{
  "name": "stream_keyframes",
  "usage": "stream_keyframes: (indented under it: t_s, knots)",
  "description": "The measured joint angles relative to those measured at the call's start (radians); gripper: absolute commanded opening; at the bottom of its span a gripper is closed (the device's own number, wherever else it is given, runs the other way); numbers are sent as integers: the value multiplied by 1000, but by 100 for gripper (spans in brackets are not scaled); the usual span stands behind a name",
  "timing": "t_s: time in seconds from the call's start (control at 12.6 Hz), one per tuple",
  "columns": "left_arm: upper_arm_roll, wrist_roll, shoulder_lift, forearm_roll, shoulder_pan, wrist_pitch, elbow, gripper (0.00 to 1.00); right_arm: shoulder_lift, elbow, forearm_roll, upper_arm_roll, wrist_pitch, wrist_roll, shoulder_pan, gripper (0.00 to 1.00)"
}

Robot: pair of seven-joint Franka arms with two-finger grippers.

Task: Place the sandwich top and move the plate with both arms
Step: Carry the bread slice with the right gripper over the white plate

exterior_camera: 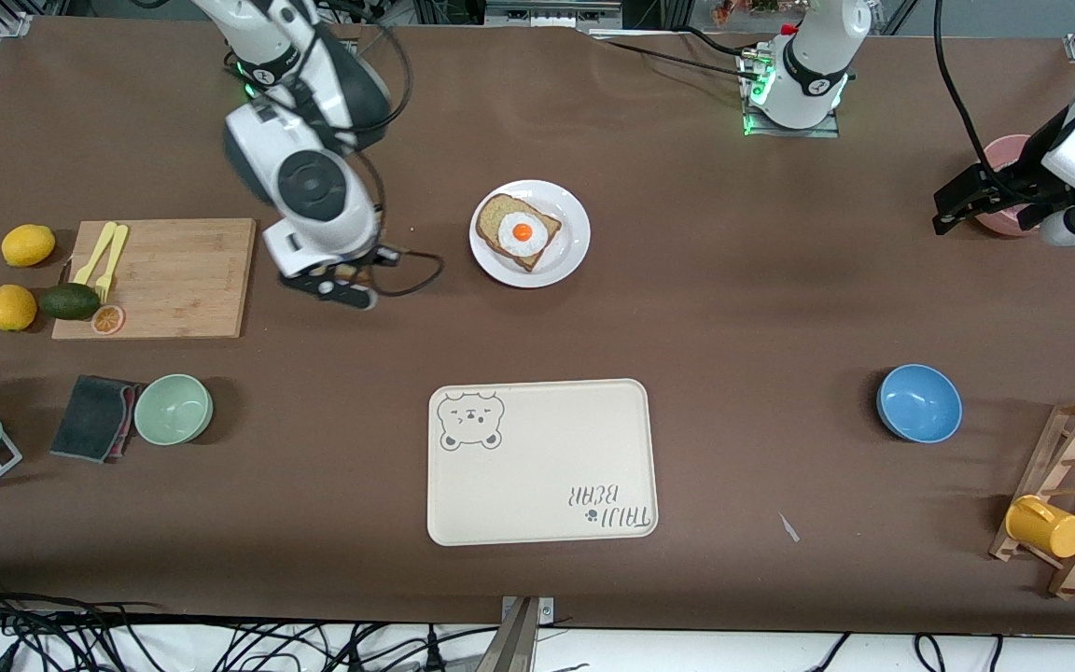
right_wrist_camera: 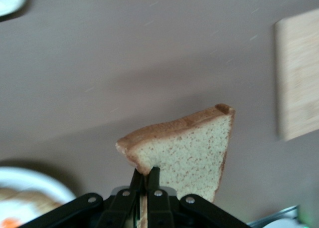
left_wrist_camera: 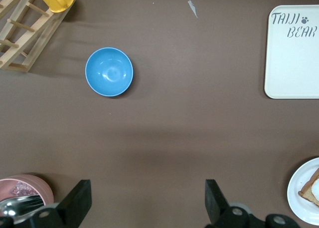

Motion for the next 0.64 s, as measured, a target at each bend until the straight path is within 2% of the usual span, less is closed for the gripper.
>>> stream_keyframes:
  t_s: [0.24, 0.64]
  knots:
    - [0, 0, 0, 0, 0, 0, 1, 100, 97, 146, 14, 1, 2, 178, 159, 0]
    - [0, 0, 0, 0, 0, 0, 2, 100, 291, 353, 14, -2, 22, 316, 280, 0]
